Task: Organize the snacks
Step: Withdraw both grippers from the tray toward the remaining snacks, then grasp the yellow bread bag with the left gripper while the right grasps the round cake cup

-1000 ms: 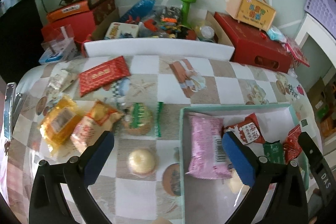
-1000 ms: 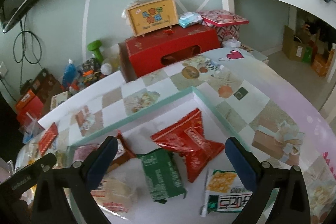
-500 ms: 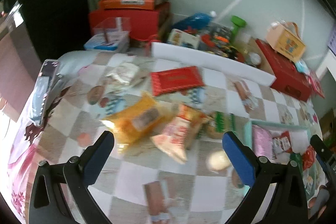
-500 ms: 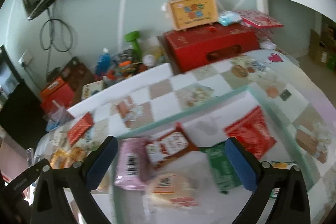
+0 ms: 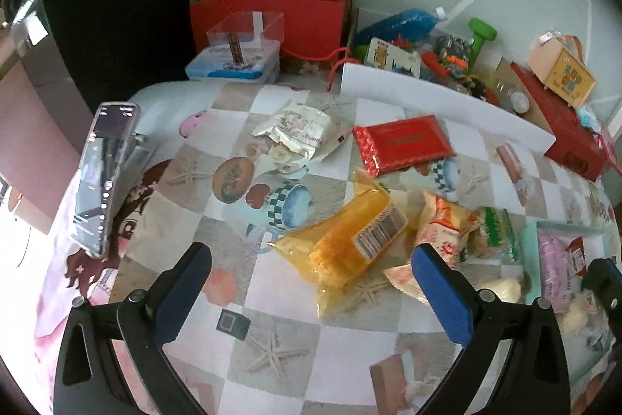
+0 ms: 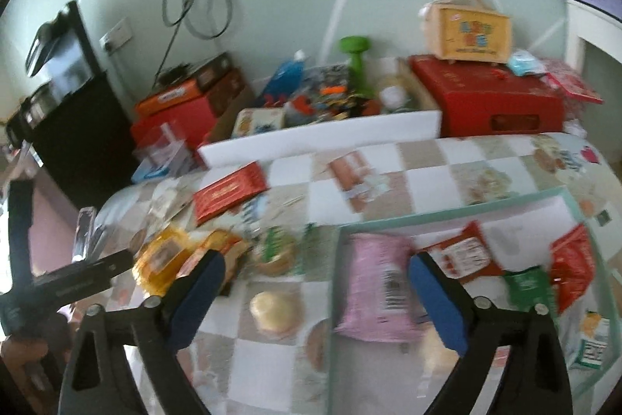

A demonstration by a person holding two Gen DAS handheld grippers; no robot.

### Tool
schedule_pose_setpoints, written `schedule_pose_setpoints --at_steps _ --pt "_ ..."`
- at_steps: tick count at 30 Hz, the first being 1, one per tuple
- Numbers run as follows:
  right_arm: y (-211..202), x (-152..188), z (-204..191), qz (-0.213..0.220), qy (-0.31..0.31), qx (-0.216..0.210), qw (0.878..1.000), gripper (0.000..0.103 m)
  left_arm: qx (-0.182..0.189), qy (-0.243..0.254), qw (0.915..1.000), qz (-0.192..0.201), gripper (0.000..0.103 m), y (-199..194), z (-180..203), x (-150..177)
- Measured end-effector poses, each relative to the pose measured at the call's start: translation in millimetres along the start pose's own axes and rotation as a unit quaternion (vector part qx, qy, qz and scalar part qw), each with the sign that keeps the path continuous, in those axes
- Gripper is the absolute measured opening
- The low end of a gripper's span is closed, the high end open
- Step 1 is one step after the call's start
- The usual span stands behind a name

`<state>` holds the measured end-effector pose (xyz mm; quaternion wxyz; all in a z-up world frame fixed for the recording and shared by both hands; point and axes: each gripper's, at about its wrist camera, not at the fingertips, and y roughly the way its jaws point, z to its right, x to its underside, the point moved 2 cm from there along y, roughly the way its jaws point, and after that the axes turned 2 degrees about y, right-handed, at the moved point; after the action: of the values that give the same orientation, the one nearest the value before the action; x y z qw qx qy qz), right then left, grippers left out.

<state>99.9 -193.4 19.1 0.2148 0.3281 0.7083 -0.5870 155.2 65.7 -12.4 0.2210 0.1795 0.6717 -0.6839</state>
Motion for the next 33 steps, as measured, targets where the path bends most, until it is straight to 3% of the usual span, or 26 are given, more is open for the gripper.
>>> schedule_pose_setpoints --at_steps 12,26,33 --pt "48.3 31.8 -44.3 -0.073 -0.055 -0.028 0.995 0.063 0.030 0.042 0.9986 -0.001 0.102 26.9 10.7 -6.7" --pt "79.7 50.6 -46.5 -0.116 -0.069 0.002 0.991 0.058 0.062 0.078 0.9950 -0.009 0.097 54.3 25.3 -4.2" --pt "86.6 55.3 -47.4 -0.126 -0.074 0.014 0.989 0.058 0.043 0.060 0.9968 -0.030 0.096 67.4 12.6 0.0"
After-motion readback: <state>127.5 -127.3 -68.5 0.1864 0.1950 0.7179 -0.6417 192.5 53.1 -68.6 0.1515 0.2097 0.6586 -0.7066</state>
